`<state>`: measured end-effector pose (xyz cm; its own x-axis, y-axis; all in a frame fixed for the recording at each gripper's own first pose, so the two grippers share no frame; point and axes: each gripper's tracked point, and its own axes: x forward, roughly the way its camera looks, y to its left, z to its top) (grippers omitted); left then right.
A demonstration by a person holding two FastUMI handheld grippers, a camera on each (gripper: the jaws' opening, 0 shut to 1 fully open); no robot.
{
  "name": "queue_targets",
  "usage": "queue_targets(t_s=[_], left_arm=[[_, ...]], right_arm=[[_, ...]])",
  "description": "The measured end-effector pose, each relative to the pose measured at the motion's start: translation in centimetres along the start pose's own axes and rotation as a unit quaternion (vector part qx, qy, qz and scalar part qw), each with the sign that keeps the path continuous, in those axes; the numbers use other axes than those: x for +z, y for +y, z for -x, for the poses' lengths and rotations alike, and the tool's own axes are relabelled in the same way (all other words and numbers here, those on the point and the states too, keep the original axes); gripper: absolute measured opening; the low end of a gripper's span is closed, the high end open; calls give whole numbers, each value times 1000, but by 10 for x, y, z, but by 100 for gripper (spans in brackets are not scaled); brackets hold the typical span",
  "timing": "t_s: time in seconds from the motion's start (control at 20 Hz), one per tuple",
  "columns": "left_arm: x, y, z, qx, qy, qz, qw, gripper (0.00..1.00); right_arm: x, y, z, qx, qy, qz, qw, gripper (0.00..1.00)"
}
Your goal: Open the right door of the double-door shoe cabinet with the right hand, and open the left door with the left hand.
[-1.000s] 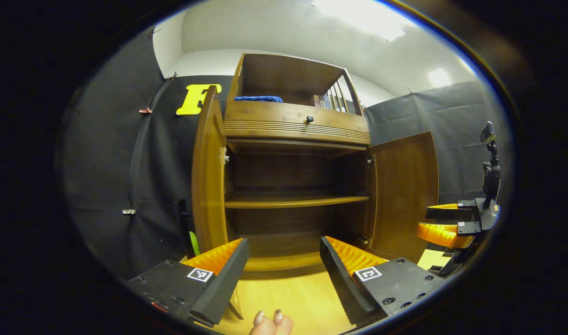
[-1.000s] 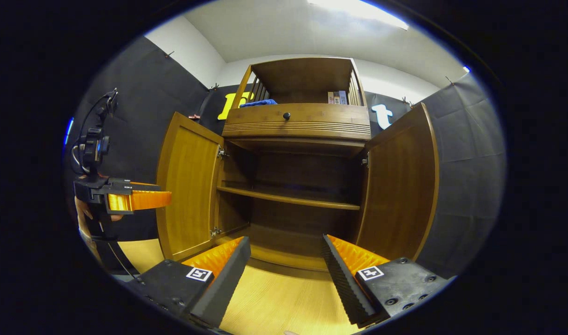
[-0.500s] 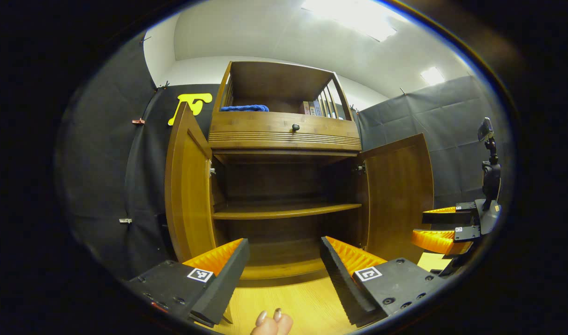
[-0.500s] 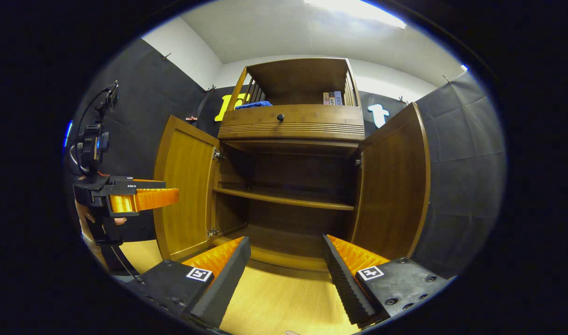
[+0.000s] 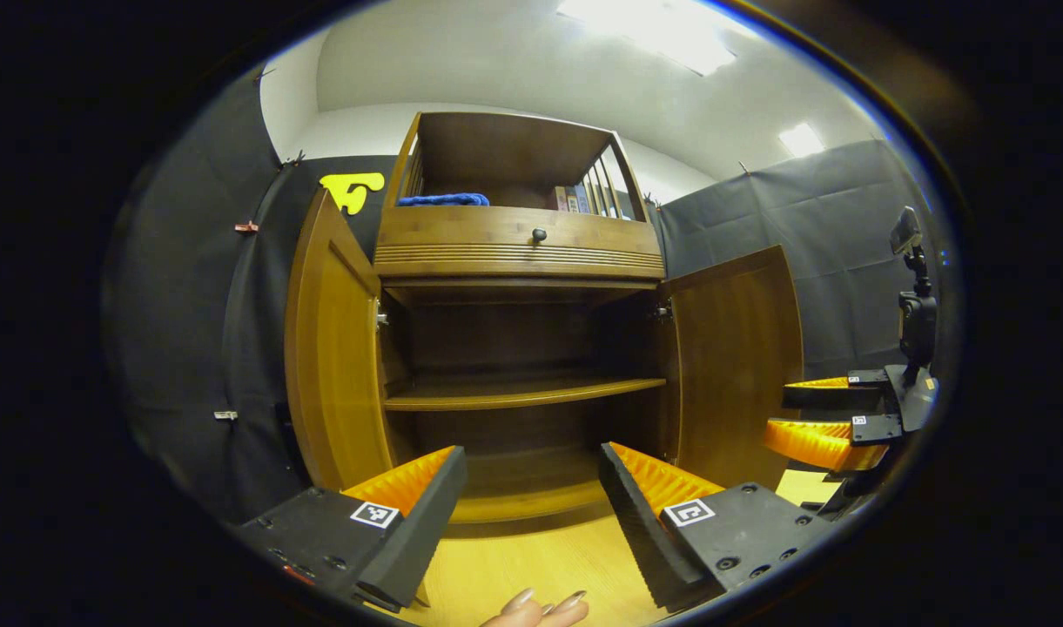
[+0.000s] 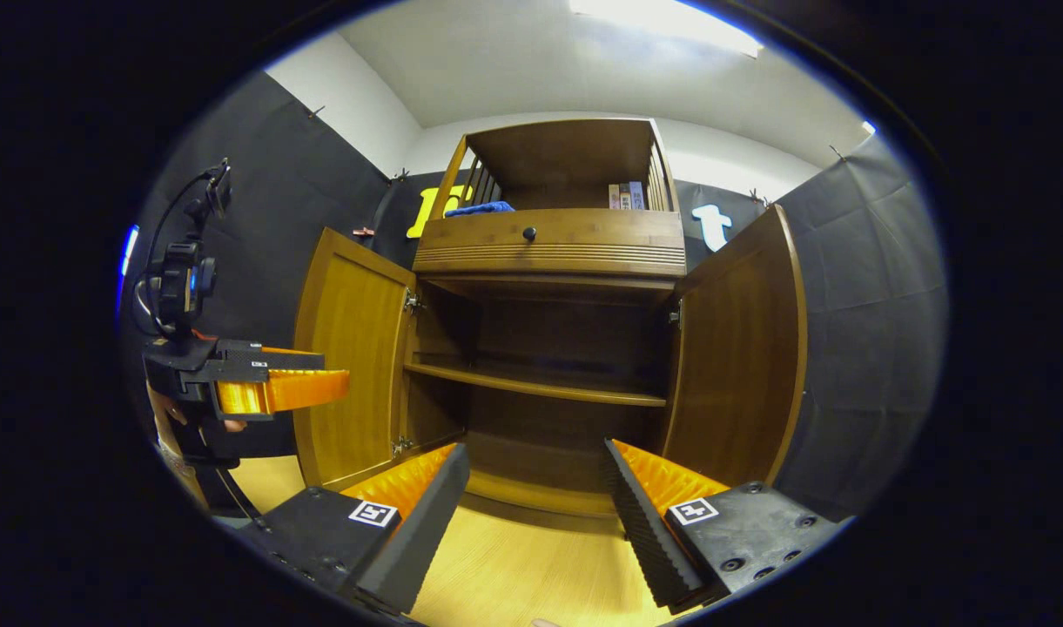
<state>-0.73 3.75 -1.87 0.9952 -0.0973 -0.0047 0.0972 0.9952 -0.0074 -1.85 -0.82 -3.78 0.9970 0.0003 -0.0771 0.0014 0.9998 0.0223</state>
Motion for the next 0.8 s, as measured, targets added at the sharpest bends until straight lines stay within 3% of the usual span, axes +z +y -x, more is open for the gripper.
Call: queue_targets(t_s=[0.8], left_arm=[[3, -30, 3, -38, -15, -9, 999, 95]], right_arm=[[10, -12, 11, -12, -8, 9, 1000, 97]])
